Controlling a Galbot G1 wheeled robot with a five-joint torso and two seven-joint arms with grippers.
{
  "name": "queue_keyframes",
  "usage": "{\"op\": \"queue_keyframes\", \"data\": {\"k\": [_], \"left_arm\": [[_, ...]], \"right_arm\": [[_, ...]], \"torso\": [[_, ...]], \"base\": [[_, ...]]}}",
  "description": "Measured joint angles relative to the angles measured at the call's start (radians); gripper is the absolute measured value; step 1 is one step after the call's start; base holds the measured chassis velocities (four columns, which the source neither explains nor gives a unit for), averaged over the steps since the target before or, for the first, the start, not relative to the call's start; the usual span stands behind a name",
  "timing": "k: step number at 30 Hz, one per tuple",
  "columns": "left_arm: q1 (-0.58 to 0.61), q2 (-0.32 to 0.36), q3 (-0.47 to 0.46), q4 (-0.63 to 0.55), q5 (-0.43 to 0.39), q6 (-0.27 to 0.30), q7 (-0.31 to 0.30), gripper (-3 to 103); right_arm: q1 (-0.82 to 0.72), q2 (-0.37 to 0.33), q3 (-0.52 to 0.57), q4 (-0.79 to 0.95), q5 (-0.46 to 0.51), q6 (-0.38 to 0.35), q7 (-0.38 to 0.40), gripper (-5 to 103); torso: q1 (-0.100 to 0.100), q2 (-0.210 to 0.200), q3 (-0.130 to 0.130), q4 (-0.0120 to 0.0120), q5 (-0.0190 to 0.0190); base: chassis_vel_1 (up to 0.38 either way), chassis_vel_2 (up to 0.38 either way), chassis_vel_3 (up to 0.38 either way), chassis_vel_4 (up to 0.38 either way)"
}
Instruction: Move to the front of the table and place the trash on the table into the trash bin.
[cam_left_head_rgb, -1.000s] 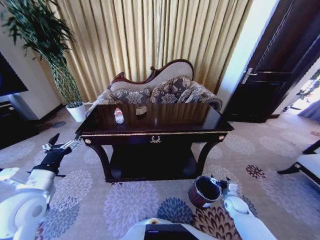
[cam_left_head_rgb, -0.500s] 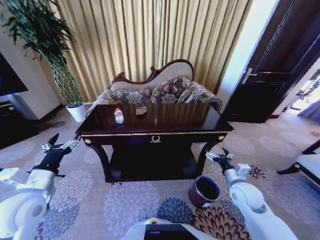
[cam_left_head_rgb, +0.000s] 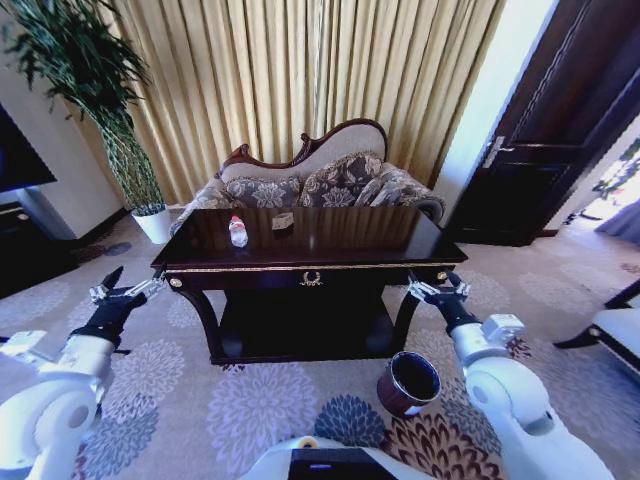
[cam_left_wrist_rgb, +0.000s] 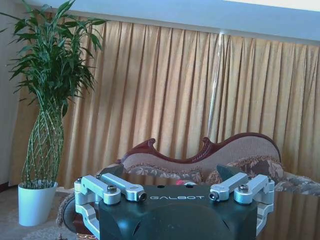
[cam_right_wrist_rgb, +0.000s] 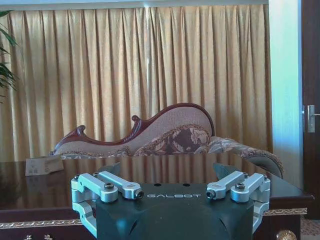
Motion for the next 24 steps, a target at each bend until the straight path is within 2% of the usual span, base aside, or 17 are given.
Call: {"op": "queue_keyframes", "data": {"k": [10,24], "left_arm": [[0.004,0.0,-0.002,-0.006,0.0,0.001,0.0,100],[0.01,-0.007,-0.007,-0.016,0.001,0.001,-0.001,100]], "right_arm": [[0.0,-0.006,-0.006,0.007,0.012,0.002,-0.005,100],[-0.014,-0.008,-0.006,0.029,0.012,0.006,-0.004,100]], "torso": [[0.0,0.0,0.0,0.0001,0.0],[0.0,0.0,0.0,0.0,0.0001]], "base": [[0.0,0.0,0.0,0.0],[-0.083,0.083,0.077,-0.073]]}}
